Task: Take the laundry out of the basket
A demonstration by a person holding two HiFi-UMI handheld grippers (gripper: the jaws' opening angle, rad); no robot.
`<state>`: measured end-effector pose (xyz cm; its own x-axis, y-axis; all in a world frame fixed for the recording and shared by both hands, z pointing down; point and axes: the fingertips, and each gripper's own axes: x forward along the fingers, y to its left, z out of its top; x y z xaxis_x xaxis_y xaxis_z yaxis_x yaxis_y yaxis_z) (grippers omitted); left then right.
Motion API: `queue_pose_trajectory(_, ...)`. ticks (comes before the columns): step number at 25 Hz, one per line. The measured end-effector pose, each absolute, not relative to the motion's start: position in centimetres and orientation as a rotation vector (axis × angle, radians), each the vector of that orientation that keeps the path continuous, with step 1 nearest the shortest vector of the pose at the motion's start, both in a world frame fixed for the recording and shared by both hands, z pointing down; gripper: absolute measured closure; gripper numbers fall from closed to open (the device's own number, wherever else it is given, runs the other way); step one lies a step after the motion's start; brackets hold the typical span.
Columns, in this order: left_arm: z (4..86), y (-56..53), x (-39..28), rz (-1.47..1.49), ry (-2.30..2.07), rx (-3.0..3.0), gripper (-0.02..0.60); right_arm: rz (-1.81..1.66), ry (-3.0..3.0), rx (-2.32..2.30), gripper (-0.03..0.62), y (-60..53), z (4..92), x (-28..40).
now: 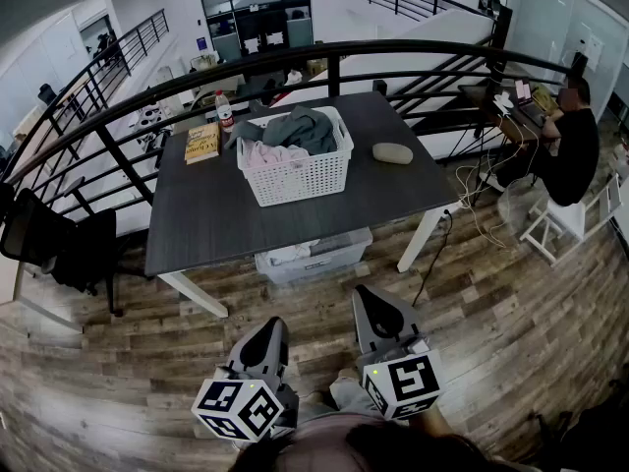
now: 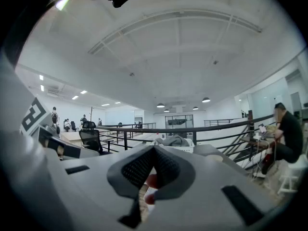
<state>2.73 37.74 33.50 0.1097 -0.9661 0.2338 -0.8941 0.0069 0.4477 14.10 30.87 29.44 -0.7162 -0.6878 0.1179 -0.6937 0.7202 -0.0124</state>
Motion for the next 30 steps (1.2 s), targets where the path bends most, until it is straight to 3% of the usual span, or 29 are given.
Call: queue_pose_trajectory(30,34.8,23.1,4.5,-0.18,-1.846,1.882,0.583,0.31,-2.94,1.011,0.579,16.0,31.0,15.4)
